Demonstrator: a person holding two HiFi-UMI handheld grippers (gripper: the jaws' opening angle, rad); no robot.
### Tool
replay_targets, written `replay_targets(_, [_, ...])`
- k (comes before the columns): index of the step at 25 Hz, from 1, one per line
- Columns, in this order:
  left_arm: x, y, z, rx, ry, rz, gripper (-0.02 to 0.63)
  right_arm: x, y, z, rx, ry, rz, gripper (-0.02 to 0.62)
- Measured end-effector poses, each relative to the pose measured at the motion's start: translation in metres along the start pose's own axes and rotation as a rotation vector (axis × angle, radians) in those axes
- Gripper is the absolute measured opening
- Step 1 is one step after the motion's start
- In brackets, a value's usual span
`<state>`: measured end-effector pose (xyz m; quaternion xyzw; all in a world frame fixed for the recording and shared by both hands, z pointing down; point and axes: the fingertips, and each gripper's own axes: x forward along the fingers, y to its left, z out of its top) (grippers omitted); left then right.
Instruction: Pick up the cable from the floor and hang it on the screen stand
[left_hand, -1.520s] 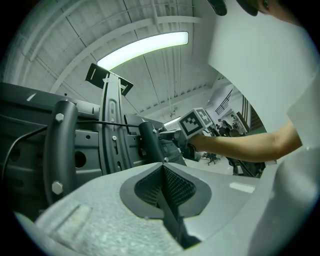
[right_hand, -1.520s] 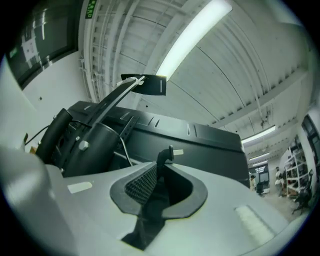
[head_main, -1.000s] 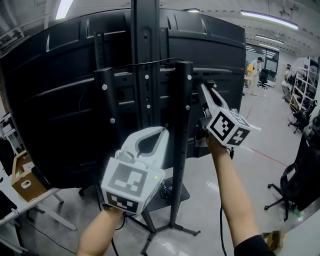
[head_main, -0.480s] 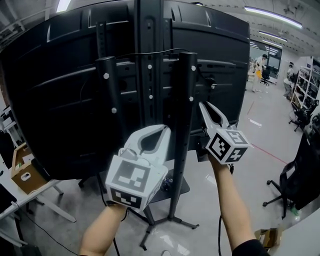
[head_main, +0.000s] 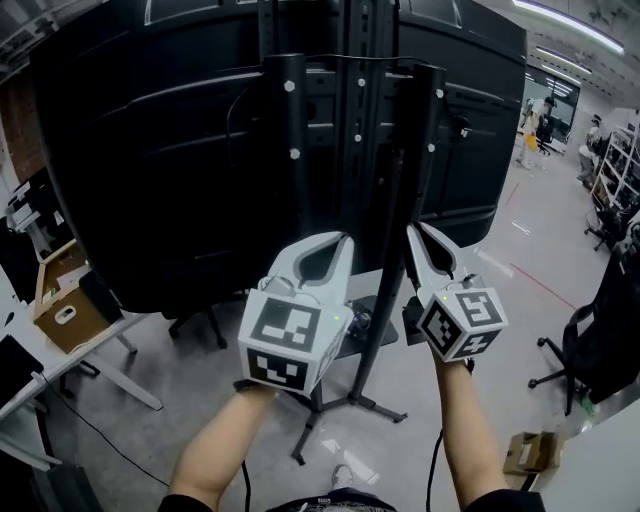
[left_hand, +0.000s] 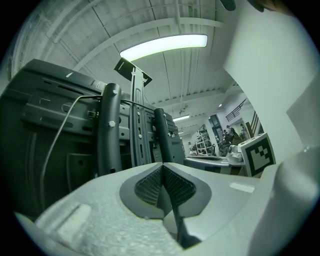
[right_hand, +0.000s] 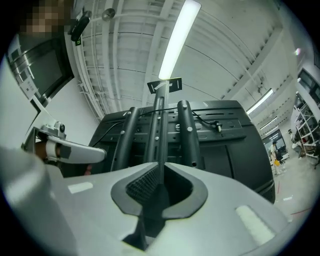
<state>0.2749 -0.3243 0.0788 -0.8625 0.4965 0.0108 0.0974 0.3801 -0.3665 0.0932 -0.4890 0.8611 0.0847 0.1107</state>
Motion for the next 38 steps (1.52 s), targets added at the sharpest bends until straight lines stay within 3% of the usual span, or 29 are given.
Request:
replay_targets(8, [-0.065, -0.008, -0.035, -0.076, 0.051, 0.0, 0.003, -0.057, 0.087, -0.03, -0.002, 0.094, -0.022, 0.002])
replay_targets(18, [-0.129, -0.047, -0.083, -0.111, 0.12, -0.025, 0.003, -0.134, 0.144, -0.074, 0.025, 0.231, -0.08, 0.002])
replay_targets(26, [-0.158, -0.072, -0.095, -0.14, 0.153, -0.046, 0.003, -0.167, 0.175, -0.08, 0.02, 0.274, -0.091, 0.002])
replay_targets(38, [-0.157, -0.092, -0.109, -0.15, 0.179, -0.072, 0.002, -0.183, 0.172, -0.091, 0.018, 0.306, -0.109, 0.002])
